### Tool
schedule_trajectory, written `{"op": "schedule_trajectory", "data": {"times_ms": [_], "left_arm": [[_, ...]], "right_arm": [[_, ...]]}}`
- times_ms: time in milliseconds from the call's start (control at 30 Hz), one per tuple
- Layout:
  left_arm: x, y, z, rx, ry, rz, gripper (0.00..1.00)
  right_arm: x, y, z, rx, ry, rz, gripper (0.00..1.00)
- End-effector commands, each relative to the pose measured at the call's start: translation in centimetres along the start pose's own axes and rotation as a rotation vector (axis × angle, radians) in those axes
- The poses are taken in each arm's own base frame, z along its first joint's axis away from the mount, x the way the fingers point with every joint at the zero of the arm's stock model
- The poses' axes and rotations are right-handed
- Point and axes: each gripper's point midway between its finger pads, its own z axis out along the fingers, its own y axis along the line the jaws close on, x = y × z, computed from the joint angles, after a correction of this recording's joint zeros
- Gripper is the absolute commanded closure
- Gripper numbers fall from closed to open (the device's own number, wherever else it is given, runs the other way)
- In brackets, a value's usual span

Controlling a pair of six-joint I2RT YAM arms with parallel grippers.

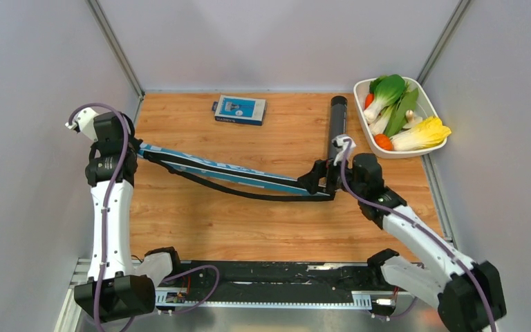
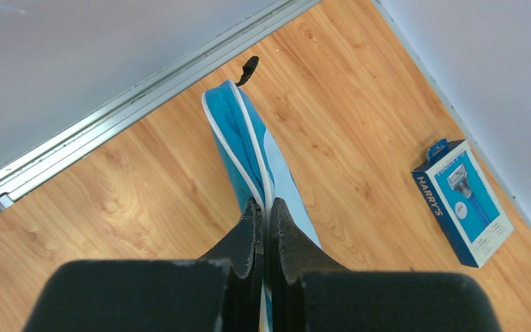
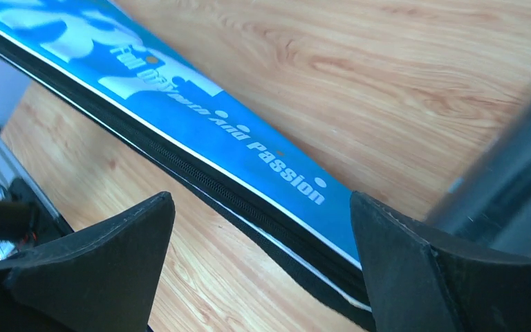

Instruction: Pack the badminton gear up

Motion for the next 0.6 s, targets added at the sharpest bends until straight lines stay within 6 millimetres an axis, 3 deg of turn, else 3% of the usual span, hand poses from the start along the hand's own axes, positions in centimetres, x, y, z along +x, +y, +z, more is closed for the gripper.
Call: {"op": "schedule_trajectory", "data": {"times_ms": [0,133,300,367,400,467,500,567], "left_arm": [[-3.2,0.3,-1.4,0.0,-0.111,0.027,1.0],[-3.0,-0.1,-1.4,0.018,-0.094,0.029,1.0],[-2.8,-0.3,-0.9,0.01,-0.075,0.047,1.0],[-2.9,-0.3,-0.9,0.009,-0.075,0.049,1.0],[-2.9,-0.3,-0.9,0.006,-0.074,0.052,0.97],[-3.3,-0.6,-1.0,0.018,-0.083,0.06,0.83],[-3.7,-0.8,-1.0,0.032,-0.095,0.075,0.69],[-4.2,-1.1,-1.4,0.048,-0.112,0.069,0.54]], "right_arm": [[-1.3,4.3,3.3,-0.218,0.024,-0.194,0.0],[0.7,7.2,5.9,-0.226,0.087,-0.354,0.0],[1.9,6.0,8.8,-0.102,0.122,-0.407,0.04],[2.2,5.9,9.7,-0.1,0.141,-0.405,0.21],[2.6,6.1,10.1,-0.114,0.159,-0.398,0.36],[3.0,7.3,10.3,-0.174,0.172,-0.37,0.6],[3.4,8.1,10.3,-0.221,0.181,-0.352,0.66],[4.3,9.8,10.2,-0.307,0.206,-0.307,0.75]]}}
